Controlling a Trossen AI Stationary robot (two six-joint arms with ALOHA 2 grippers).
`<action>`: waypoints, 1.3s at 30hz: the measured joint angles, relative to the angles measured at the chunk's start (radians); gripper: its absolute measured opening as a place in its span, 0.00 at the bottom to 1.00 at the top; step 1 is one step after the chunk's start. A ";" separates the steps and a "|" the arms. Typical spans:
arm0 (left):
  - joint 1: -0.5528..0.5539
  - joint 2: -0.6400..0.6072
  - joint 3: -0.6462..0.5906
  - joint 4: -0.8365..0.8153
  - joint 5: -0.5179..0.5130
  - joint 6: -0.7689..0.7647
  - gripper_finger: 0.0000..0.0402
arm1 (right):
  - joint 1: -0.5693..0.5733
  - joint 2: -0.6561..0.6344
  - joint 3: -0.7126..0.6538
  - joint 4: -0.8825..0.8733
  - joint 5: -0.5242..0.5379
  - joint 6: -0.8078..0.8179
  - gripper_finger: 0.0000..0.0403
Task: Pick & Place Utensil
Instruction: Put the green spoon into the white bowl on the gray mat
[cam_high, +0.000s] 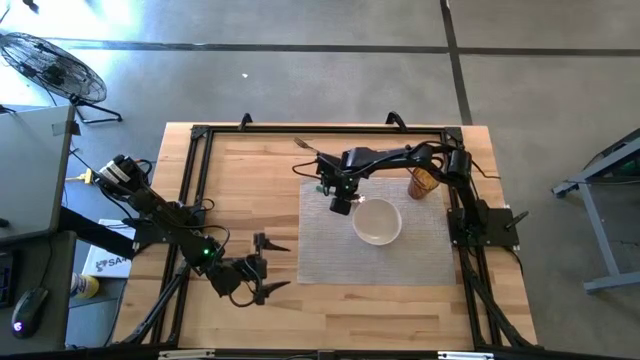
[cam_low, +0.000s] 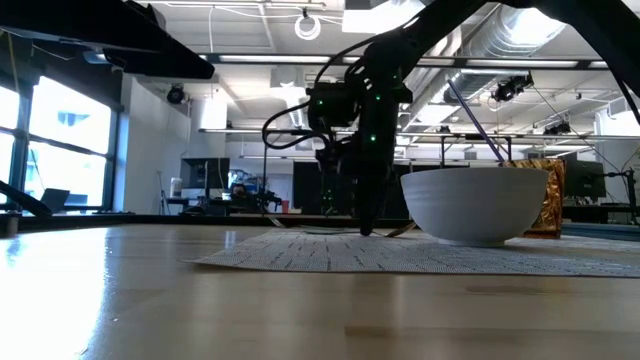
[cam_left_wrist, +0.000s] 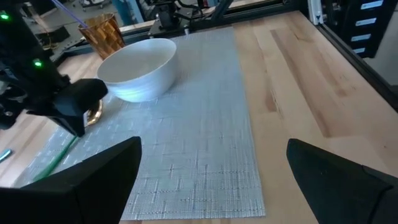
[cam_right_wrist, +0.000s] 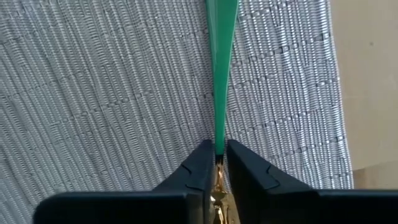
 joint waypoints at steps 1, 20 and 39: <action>0.000 0.000 0.000 0.000 0.011 0.000 0.99 | 0.000 0.000 0.000 0.000 0.001 0.000 0.11; 0.000 0.000 0.000 0.000 0.064 0.000 0.99 | 0.018 -0.023 -0.002 0.004 0.060 0.022 0.03; 0.000 0.000 0.000 0.000 0.063 0.000 0.99 | 0.271 -0.367 0.001 -0.092 0.298 0.196 0.01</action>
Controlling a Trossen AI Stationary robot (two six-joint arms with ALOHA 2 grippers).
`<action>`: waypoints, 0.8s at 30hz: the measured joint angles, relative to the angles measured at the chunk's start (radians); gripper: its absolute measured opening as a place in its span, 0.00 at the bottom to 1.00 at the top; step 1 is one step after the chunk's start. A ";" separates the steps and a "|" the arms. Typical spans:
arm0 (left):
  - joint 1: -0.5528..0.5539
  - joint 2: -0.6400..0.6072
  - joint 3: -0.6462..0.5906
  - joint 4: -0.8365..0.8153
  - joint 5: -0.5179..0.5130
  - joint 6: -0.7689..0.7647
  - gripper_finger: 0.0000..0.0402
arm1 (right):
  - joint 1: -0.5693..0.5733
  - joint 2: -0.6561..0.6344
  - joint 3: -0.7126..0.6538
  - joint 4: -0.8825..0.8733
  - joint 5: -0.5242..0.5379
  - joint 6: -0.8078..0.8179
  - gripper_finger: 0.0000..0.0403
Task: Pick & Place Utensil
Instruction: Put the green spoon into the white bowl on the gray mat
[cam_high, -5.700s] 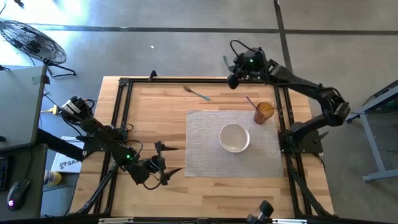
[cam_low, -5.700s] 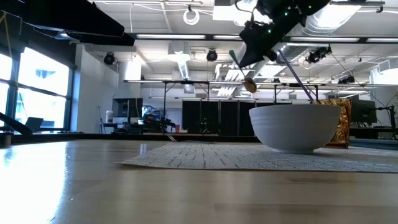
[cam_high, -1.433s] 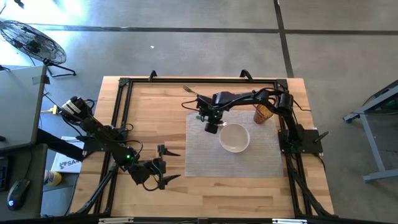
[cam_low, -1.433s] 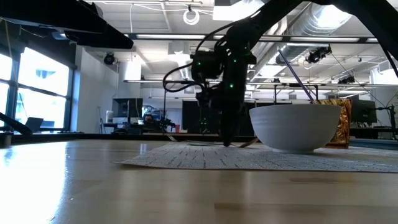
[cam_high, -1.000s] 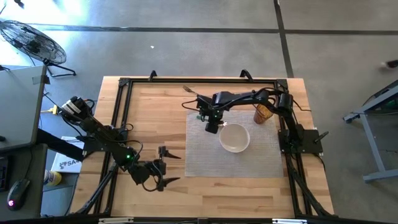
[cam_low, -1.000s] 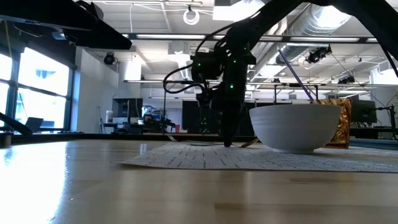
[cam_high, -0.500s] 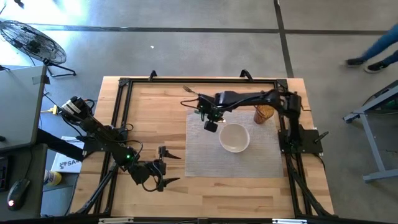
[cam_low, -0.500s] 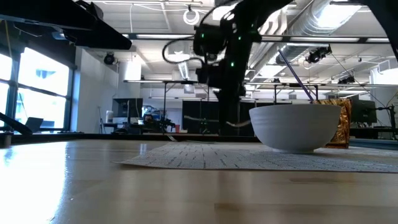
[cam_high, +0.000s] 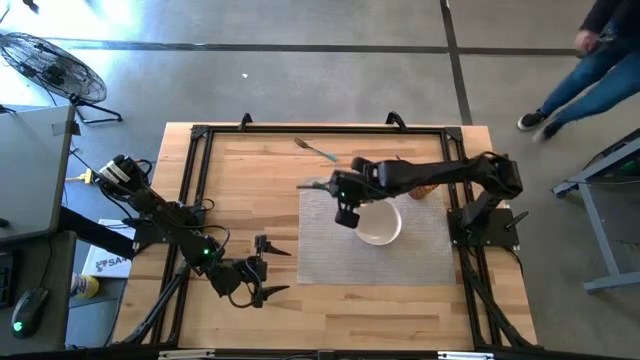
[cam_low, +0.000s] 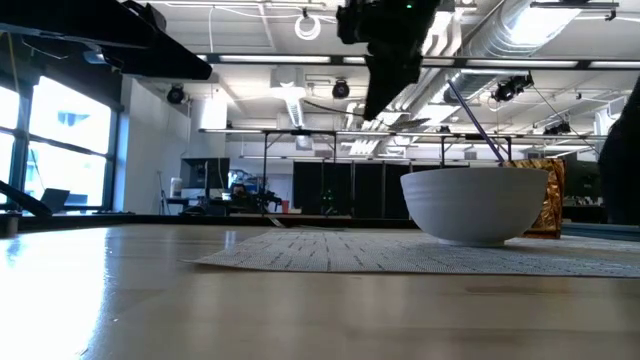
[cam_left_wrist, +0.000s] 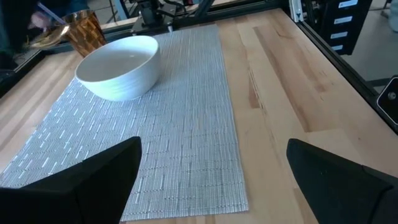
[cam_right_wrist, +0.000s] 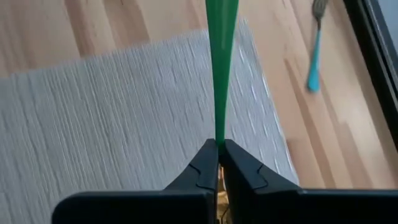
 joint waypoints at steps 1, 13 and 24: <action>0.000 0.000 0.000 0.000 0.000 0.000 0.99 | 0.014 -0.001 0.000 -0.027 0.018 0.022 0.01; 0.000 0.000 0.000 0.000 -0.001 0.000 0.99 | 0.153 0.005 -0.001 -0.247 0.095 0.217 0.01; 0.000 0.000 0.000 0.000 -0.001 0.000 0.99 | 0.199 -0.108 -0.317 0.007 0.142 0.274 0.01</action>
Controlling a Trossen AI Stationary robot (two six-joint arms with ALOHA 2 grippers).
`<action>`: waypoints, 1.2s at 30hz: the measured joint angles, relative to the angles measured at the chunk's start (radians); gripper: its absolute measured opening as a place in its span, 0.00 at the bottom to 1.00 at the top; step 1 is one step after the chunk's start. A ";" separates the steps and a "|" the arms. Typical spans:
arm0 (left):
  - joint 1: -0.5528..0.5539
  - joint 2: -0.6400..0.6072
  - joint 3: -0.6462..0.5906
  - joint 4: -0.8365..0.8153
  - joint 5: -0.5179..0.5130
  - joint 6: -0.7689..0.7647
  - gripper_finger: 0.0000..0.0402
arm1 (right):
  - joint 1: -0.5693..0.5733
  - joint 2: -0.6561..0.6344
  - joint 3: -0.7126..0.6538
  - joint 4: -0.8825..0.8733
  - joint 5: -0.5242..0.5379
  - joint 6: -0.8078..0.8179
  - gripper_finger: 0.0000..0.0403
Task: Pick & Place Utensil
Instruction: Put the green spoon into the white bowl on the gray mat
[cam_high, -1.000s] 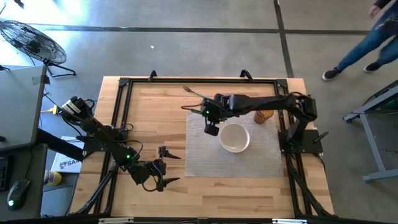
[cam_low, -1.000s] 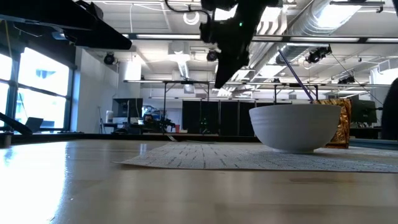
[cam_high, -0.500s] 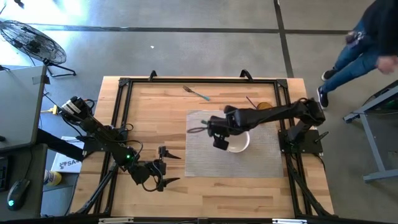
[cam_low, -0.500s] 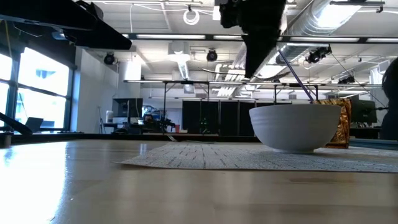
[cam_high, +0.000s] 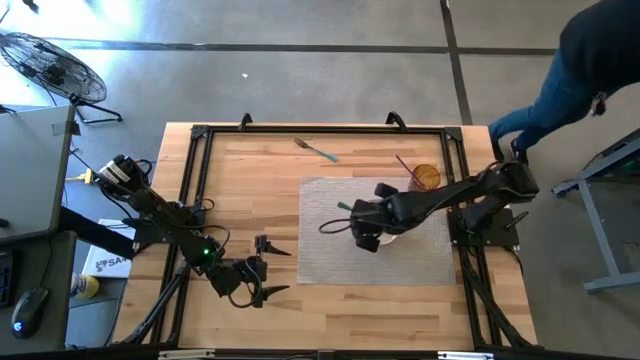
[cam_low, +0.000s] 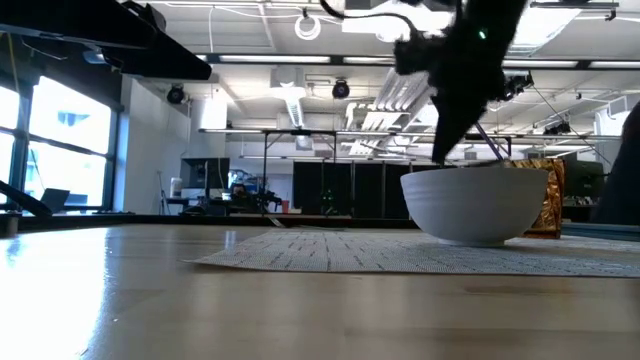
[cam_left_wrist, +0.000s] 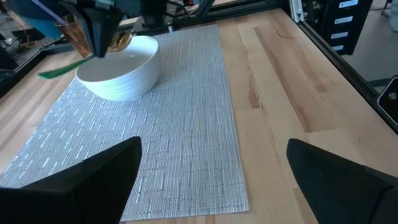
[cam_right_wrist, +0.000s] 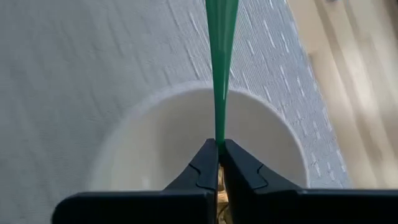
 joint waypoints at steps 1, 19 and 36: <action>0.000 0.000 0.000 0.000 0.000 0.000 0.99 | -0.003 -0.023 -0.049 0.040 -0.002 0.001 0.01; 0.000 0.000 0.000 0.000 0.002 0.000 0.99 | -0.013 -0.271 -0.632 0.859 -0.064 -0.079 0.02; 0.000 0.000 0.000 0.000 0.005 0.000 0.99 | -0.013 -0.271 -0.666 0.878 -0.069 -0.075 0.09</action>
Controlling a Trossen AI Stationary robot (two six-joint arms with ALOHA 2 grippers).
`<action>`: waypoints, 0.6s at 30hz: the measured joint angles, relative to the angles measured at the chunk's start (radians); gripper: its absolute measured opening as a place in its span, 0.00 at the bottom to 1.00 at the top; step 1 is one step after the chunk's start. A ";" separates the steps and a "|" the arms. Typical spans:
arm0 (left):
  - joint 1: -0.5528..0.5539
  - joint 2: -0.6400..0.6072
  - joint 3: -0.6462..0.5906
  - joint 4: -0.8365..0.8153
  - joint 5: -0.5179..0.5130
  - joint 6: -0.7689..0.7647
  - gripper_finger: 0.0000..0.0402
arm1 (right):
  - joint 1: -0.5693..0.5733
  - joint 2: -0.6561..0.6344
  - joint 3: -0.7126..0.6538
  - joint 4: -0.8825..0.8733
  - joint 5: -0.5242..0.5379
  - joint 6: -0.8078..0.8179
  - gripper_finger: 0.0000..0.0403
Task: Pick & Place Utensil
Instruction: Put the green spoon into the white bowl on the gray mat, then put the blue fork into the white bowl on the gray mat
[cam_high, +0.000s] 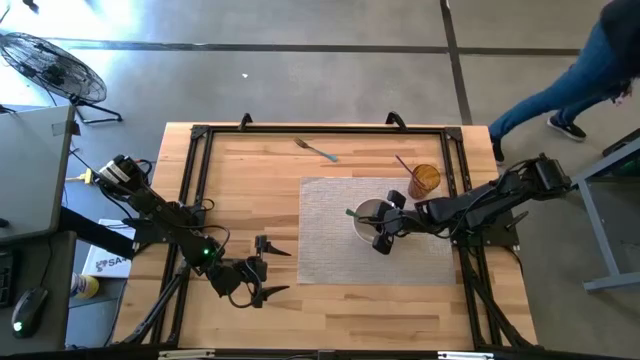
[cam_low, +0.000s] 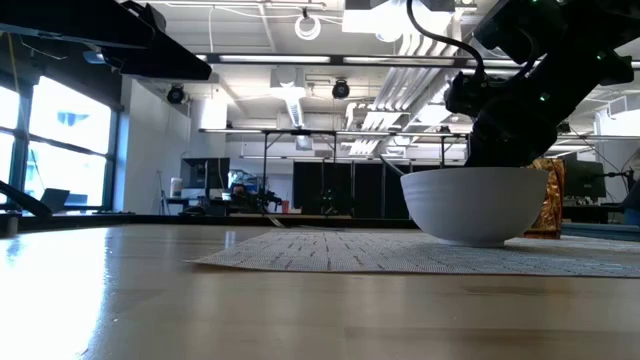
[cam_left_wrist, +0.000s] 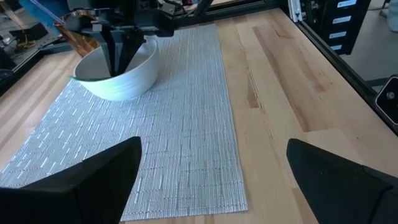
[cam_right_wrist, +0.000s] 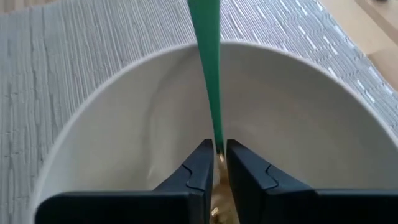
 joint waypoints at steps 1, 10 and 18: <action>0.000 0.000 0.000 0.000 0.000 0.000 0.99 | 0.000 0.000 0.000 -0.007 0.000 0.005 0.10; 0.000 0.000 0.000 0.000 0.000 0.000 0.99 | 0.000 -0.007 0.011 -0.030 -0.004 0.016 0.18; 0.000 0.000 0.000 0.001 0.000 0.000 0.99 | 0.021 -0.099 0.156 -0.257 0.016 -0.021 0.22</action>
